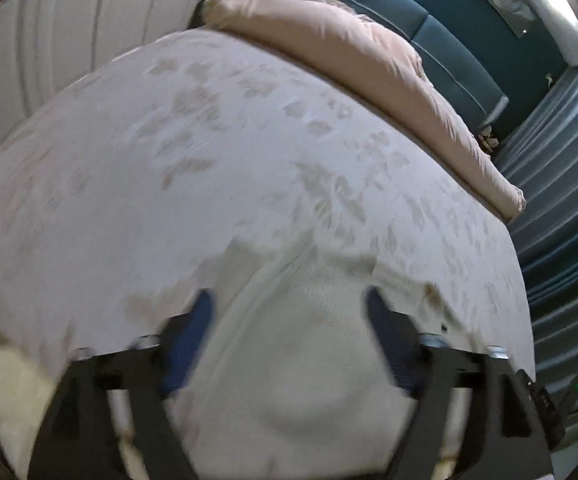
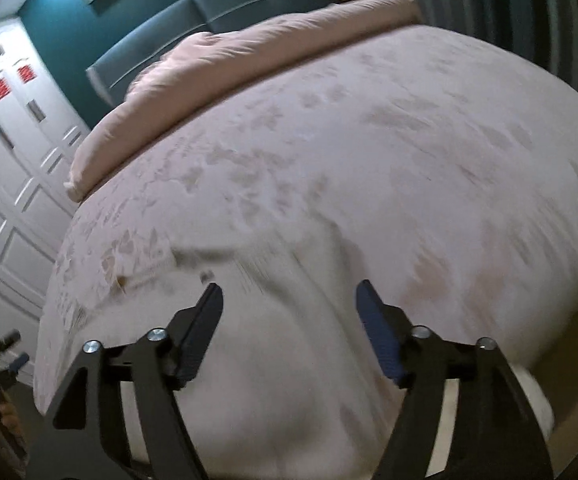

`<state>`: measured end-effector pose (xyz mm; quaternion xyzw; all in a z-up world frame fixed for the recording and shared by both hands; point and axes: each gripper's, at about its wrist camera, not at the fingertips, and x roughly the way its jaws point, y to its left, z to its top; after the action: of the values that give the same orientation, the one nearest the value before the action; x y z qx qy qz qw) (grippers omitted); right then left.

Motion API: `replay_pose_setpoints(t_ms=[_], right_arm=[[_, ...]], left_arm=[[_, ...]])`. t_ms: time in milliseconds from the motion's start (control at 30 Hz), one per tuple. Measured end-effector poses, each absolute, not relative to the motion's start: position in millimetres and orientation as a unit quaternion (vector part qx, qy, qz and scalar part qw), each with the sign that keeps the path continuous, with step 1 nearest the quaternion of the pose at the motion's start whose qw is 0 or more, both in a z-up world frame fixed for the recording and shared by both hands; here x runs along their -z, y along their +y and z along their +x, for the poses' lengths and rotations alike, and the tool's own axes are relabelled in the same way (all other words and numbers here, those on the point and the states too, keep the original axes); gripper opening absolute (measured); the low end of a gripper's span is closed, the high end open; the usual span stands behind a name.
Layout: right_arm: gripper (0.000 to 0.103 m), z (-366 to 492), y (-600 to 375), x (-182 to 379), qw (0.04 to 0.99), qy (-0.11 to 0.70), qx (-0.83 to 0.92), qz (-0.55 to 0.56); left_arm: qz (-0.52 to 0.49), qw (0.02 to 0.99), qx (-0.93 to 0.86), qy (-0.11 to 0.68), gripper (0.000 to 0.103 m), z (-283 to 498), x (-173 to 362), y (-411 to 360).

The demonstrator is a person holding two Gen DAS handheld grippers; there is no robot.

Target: Fold small clothes

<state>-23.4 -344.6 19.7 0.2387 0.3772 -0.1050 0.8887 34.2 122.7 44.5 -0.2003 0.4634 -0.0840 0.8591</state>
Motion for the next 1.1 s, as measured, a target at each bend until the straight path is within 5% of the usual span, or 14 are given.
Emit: replay_pose_setpoints(t_ms=[200,233,267,300,333,400,633,800,1100], right_arm=[[0.069,35.3,-336.8,31.3,0.868,0.427,0.113,0.227],[0.063,37.3,-337.9,39.4,0.862,0.431,0.107,0.244],[0.056,37.2,-337.5,43.0,0.859,0.432,0.100,0.255],[0.040,38.4,-335.3,43.5,0.858,0.434,0.094,0.258],[0.013,39.2,-332.4,41.2,0.858,0.435,0.086,0.258],[0.008,35.8,-331.7,31.4,0.862,0.425,0.069,0.268],[0.007,20.9,-370.1,-28.3,0.895,0.312,0.068,0.311],[0.007,54.0,-398.9,71.9,0.835,0.440,0.136,0.300],[0.017,36.6,-351.3,-2.0,0.890,0.376,0.171,0.195]], left_arm=[[-0.190,0.833,0.082,0.513,0.085,82.4,10.3,94.2],[-0.190,0.828,0.076,0.521,0.081,87.4,23.9,93.4],[-0.189,0.825,0.072,0.528,0.074,90.0,30.7,93.6],[-0.188,0.818,0.066,0.539,0.049,93.1,39.7,94.8],[-0.192,0.809,0.061,0.552,0.028,95.3,48.0,98.0],[-0.211,0.805,0.079,0.549,0.007,97.2,44.1,101.2],[-0.145,0.857,0.079,0.487,0.006,107.0,-6.8,96.0],[-0.114,0.828,0.034,0.548,0.007,127.9,60.4,95.8],[-0.040,0.873,0.026,0.484,0.012,93.6,-0.6,72.7]])
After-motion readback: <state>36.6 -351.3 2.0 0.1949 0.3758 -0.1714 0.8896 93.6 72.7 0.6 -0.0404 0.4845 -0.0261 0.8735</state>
